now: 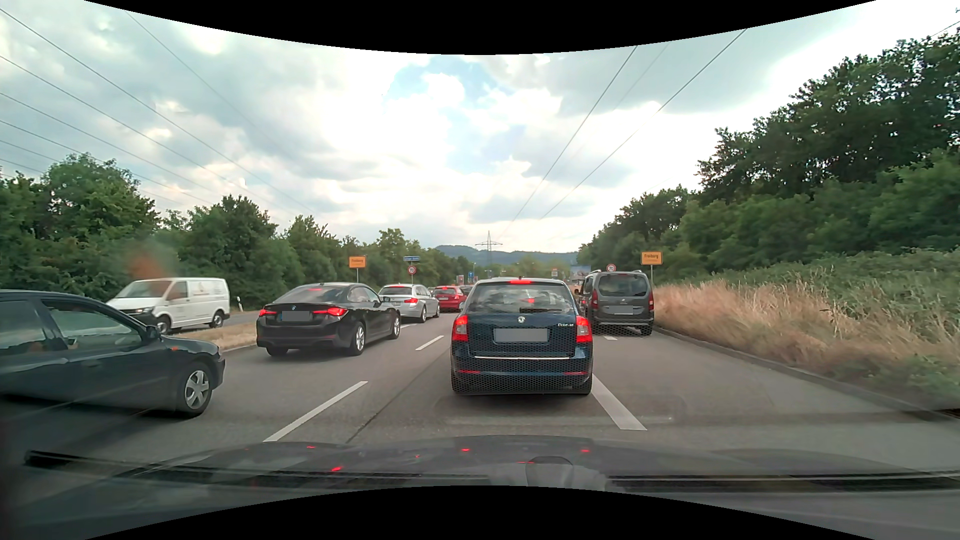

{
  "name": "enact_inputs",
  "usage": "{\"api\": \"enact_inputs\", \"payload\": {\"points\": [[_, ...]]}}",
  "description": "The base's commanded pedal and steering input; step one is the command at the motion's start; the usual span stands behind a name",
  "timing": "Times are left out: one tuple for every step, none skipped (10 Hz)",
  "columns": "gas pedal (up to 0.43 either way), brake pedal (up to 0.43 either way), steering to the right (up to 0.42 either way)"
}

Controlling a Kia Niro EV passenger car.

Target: Follow the waypoints while adhering to traffic rules and regulations

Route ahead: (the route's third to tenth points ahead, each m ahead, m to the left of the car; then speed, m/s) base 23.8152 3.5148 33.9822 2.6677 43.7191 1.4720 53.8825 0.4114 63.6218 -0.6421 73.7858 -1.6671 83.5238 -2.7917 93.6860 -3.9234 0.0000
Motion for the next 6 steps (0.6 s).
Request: {"api": "enact_inputs", "payload": {"points": [[0.0, 0.287, 0.003], [0.0, 0.287, 0.003], [0.0, 0.287, 0.003], [0.0, 0.287, 0.003], [0.0, 0.287, 0.003], [0.0, 0.287, 0.003]]}}
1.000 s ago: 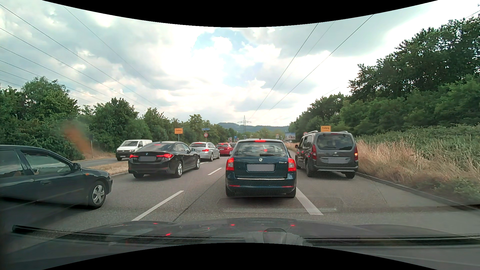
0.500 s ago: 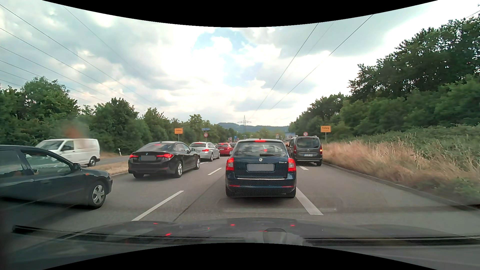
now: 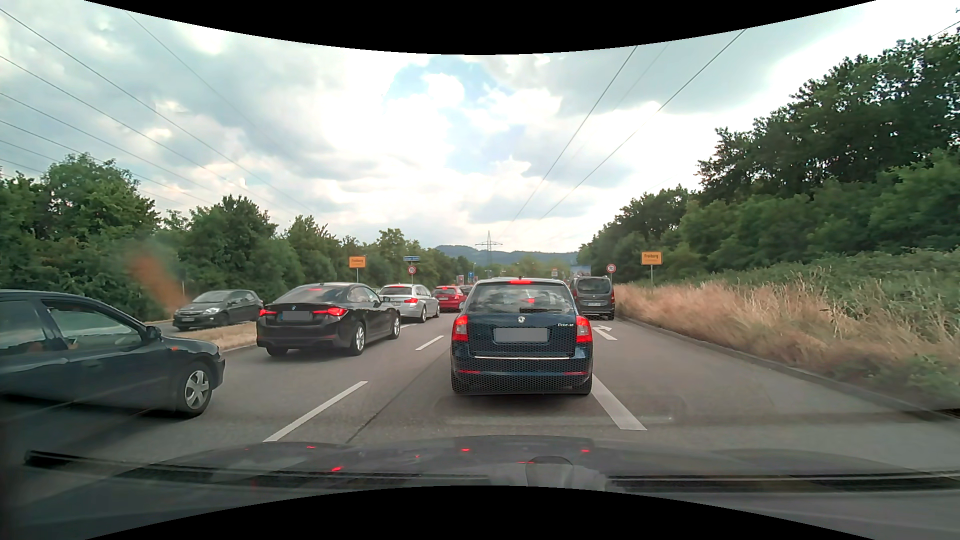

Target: Follow the waypoints while adhering to traffic rules and regulations

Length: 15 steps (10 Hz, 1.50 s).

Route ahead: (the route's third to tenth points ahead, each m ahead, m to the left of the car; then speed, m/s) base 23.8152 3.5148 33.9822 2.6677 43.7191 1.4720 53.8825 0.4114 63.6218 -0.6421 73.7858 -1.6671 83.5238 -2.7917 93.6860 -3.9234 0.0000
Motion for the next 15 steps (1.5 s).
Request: {"api": "enact_inputs", "payload": {"points": [[0.0, 0.287, 0.003], [0.0, 0.287, 0.003], [0.0, 0.287, 0.003], [0.0, 0.287, 0.003], [0.0, 0.287, 0.003], [0.0, 0.28, 0.003], [0.0, 0.287, 0.003], [0.0, 0.287, 0.003], [0.0, 0.287, 0.003], [0.0, 0.287, 0.003], [0.0, 0.287, 0.003], [0.0, 0.287, 0.003], [0.0, 0.287, 0.003], [0.0, 0.287, 0.003], [0.0, 0.287, 0.003]]}}
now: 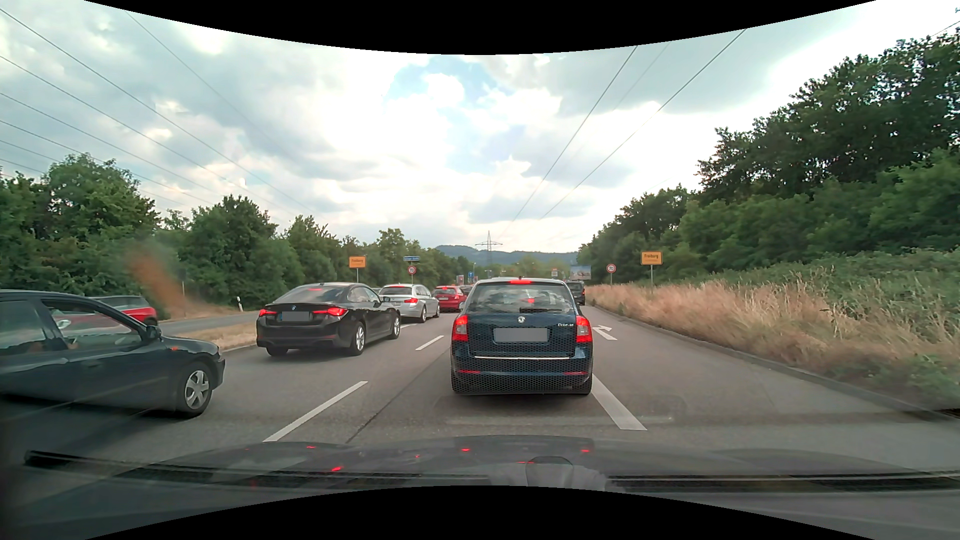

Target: Follow the waypoints while adhering to traffic rules and regulations

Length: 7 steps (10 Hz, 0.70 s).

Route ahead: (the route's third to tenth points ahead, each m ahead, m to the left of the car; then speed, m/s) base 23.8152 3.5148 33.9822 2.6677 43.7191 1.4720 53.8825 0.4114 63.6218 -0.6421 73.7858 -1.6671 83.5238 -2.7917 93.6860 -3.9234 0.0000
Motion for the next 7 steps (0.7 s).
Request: {"api": "enact_inputs", "payload": {"points": [[0.0, 0.287, 0.003], [0.0, 0.287, 0.003], [0.0, 0.287, 0.003], [0.0, 0.287, 0.003], [0.0, 0.287, 0.003], [0.0, 0.287, 0.003], [0.0, 0.287, 0.003]]}}
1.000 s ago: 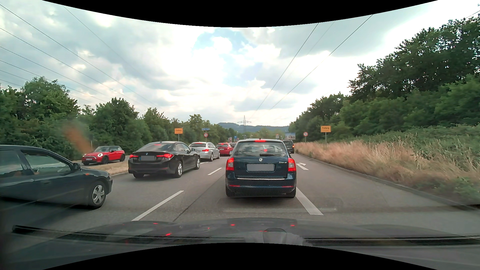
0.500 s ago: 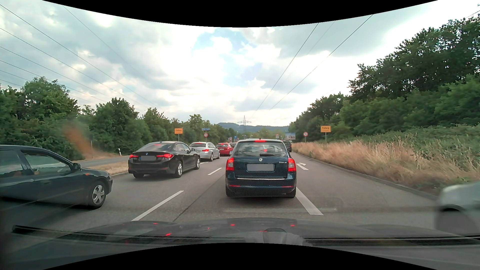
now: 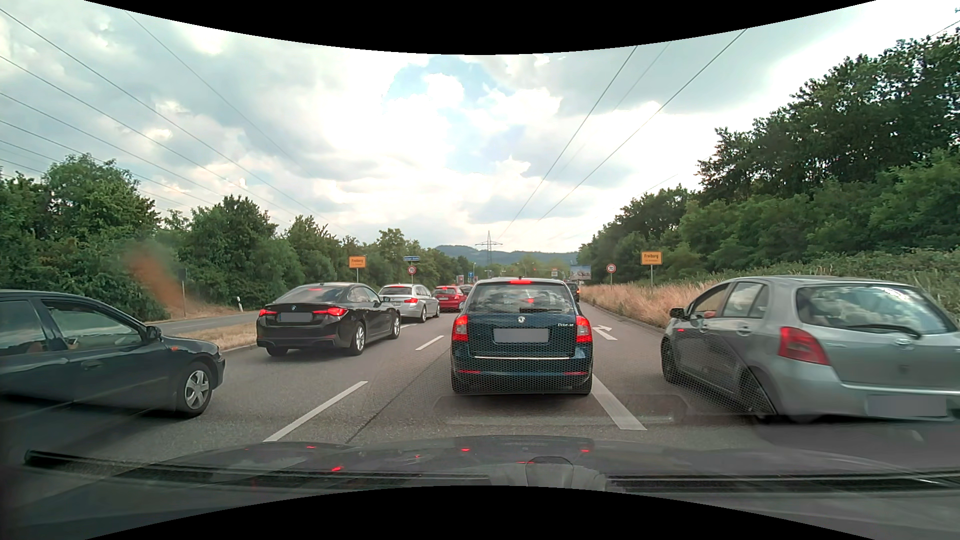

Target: Follow the waypoints while adhering to traffic rules and regulations

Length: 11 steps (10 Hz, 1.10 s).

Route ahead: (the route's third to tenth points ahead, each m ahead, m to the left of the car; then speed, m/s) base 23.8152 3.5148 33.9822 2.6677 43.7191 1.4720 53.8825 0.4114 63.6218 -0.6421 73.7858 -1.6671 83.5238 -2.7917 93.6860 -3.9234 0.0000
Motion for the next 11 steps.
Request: {"api": "enact_inputs", "payload": {"points": [[0.0, 0.28, 0.003], [0.0, 0.287, 0.003], [0.0, 0.287, 0.003], [0.0, 0.287, 0.003], [0.0, 0.287, 0.003], [0.0, 0.287, 0.003], [0.0, 0.287, 0.003], [0.0, 0.287, 0.003], [0.0, 0.287, 0.003], [0.0, 0.287, 0.003], [0.0, 0.287, 0.003]]}}
